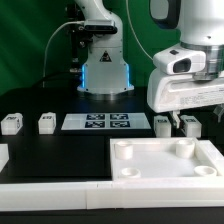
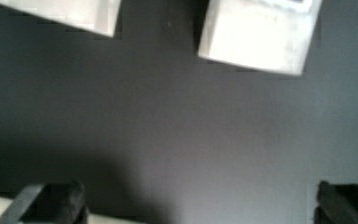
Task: Assemble one leg
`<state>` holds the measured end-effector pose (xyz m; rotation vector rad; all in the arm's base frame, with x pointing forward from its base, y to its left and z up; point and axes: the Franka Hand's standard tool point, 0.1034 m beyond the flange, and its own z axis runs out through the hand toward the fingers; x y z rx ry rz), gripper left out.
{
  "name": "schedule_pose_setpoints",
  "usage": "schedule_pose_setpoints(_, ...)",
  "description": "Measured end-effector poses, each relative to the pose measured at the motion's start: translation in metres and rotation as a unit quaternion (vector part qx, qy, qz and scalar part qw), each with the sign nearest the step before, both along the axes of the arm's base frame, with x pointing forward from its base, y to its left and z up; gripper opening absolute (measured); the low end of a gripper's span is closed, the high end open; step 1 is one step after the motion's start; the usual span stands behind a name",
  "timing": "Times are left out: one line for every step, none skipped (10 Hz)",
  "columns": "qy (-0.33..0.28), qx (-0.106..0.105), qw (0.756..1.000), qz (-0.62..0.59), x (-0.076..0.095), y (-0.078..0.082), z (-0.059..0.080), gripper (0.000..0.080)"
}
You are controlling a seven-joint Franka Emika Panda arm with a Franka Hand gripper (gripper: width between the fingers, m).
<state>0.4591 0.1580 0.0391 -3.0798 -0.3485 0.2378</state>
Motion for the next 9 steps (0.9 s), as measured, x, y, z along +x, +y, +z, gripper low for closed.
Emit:
schedule_pose_setpoints(-0.003, 0.001, 1.000, 0.000, 0.001, 0.001, 0.000, 0.0649)
schedule_pose_setpoints(0.009, -0.003, 1.000, 0.001, -0.002, -0.001, 0.000, 0.0649)
schedule_pose_setpoints(0.063, -0.020, 0.998, 0.001, -0.009, -0.004, 0.000, 0.0649)
schedule_pose_setpoints(0.135, -0.034, 0.990, -0.005, -0.013, -0.003, -0.004, 0.0649)
schedule_pose_setpoints(0.177, -0.046, 0.983, -0.017, -0.016, 0.001, -0.006, 0.0649)
schedule_pose_setpoints(0.245, -0.068, 0.967, -0.021, -0.025, 0.005, -0.006, 0.0649)
schedule_pose_setpoints(0.289, -0.084, 0.953, -0.022, -0.026, 0.010, -0.009, 0.0649)
schedule_pose_setpoints(0.298, -0.085, 0.951, -0.021, -0.022, 0.013, -0.013, 0.0649)
schedule_pose_setpoints(0.295, -0.084, 0.952, -0.021, -0.021, 0.013, -0.013, 0.0649)
